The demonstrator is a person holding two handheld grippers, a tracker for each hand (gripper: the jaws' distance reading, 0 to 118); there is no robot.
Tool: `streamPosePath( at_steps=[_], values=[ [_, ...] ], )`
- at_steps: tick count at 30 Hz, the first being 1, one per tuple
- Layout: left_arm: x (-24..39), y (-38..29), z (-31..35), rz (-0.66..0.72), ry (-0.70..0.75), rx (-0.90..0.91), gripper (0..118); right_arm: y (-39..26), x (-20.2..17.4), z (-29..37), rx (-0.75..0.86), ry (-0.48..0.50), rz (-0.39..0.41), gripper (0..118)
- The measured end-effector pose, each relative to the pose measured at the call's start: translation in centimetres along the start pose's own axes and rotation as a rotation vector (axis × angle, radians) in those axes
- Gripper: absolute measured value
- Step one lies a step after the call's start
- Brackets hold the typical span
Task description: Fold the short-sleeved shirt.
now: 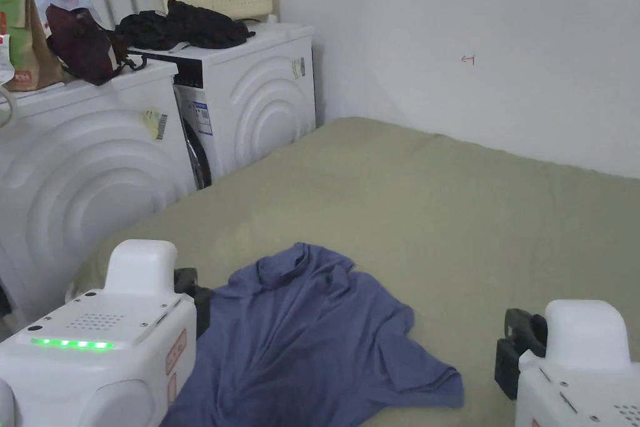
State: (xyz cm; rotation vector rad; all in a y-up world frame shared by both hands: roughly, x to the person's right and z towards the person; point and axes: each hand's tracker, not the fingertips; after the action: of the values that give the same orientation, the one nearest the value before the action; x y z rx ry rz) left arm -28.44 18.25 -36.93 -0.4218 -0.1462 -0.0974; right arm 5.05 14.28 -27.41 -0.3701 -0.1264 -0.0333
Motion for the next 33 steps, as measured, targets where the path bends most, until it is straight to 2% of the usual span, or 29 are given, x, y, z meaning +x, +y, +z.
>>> streamPosePath(
  at_steps=[4,7,10,11,12,13,14,15,16,18,19,23,26,28,29,30,33],
  values=[
    [2.2,-1.8,-6.2,-0.033,-0.102,-0.148,0,-1.9,0.4,-0.3,-0.057,-0.01,-0.018,0],
    [3.7,-3.9,-12.0,-0.082,-0.147,-0.306,0,-3.0,0.0,-0.1,-0.104,-0.019,0.004,0],
    [4.2,-5.9,-17.6,-0.036,-0.218,-0.462,2,-4.6,0.0,-0.7,-0.157,-0.027,0.011,0],
    [4.2,-6.6,-19.0,-0.031,-0.209,-0.513,18,-5.1,0.1,-0.9,-0.175,-0.019,0.01,0],
    [4.4,-6.9,-20.4,-0.035,-0.218,-0.531,73,-5.6,0.1,-1.2,-0.193,-0.018,0.006,0],
    [4.5,-7.2,-21.7,-0.066,-0.208,-0.563,115,-6.1,0.1,-1.5,-0.213,-0.022,0.003,0],
    [4.7,-7.6,-22.8,-0.079,-0.202,-0.586,116,-6.6,0.1,-1.7,-0.229,-0.021,0.001,0],
    [4.9,-8.2,-23.8,-0.121,-0.195,-0.633,114,-7.2,0.1,-2.1,-0.254,-0.018,-0.001,0],
    [5.4,-9.0,-26.2,-0.122,-0.215,-0.595,115,-7.6,0.1,-2.4,-0.274,-0.013,-0.004,0],
    [7.0,-9.1,-29.1,-0.125,-0.193,-0.638,115,-8.5,0.1,-3.0,-0.299,-0.011,-0.008,0],
    [5.4,-9.1,-25.6,-0.158,-0.185,-0.618,115,-8.8,0.1,-3.2,-0.308,-0.012,-0.008,0],
    [5.6,-10.4,-27.9,-0.199,-0.151,-0.619,115,-9.6,0.2,-3.5,-0.342,-0.004,-0.011,0],
    [5.2,-10.7,-27.5,-0.156,-0.213,-0.646,105,-9.9,0.4,-3.2,-0.356,-0.01,-0.011,0],
    [4.6,-9.5,-27.0,-0.096,-0.305,-0.64,67,-10.1,0.7,-2.7,-0.365,-0.01,-0.02,0],
    [4.6,-9.1,-26.5,-0.102,-0.283,-0.623,26,-10.3,1.1,-2.5,-0.364,-0.008,-0.029,0],
    [4.5,-8.9,-26.2,-0.078,-0.279,-0.599,5,-10.4,1.3,-2.2,-0.364,-0.008,-0.042,0],
    [4.7,-8.6,-25.7,-0.029,-0.291,-0.63,5,-10.6,2.1,-0.5,-0.363,-0.023,-0.055,0]
  ],
)
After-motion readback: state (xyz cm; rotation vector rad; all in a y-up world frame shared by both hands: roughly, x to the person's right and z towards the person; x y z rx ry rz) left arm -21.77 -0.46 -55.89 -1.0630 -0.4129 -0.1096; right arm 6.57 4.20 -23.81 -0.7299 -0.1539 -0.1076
